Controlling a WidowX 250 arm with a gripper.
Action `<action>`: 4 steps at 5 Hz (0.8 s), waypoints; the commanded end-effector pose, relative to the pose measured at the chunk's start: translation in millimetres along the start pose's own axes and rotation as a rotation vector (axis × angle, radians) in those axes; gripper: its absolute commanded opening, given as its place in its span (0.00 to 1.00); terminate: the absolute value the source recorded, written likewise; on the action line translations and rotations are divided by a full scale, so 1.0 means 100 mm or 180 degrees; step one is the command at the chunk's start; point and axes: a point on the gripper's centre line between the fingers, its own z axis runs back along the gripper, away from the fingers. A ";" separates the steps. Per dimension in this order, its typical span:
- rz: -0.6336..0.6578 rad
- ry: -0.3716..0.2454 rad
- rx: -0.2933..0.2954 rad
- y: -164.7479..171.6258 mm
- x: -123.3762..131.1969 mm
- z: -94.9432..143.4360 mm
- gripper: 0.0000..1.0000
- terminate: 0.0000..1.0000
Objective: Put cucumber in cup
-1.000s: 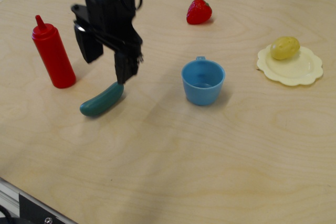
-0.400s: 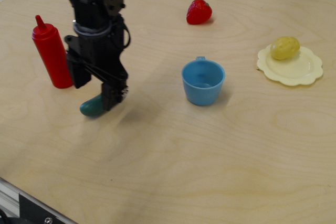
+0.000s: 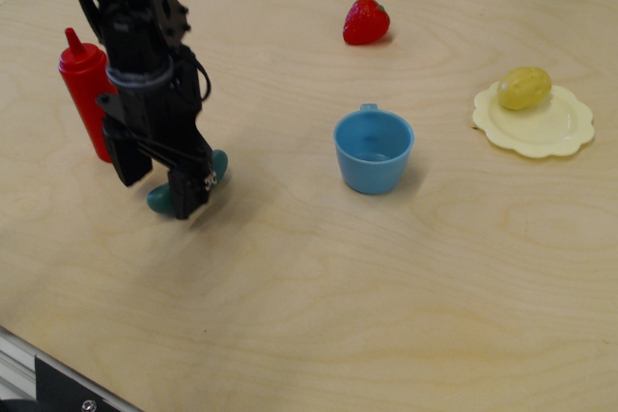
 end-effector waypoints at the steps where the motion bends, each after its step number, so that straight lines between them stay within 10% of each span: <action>1: -0.0011 -0.0137 0.0084 0.07 0.11 0.01 0.00 0.00; 4: 0.0105 -0.0113 0.0146 0.07 0.37 0.42 0.00 0.00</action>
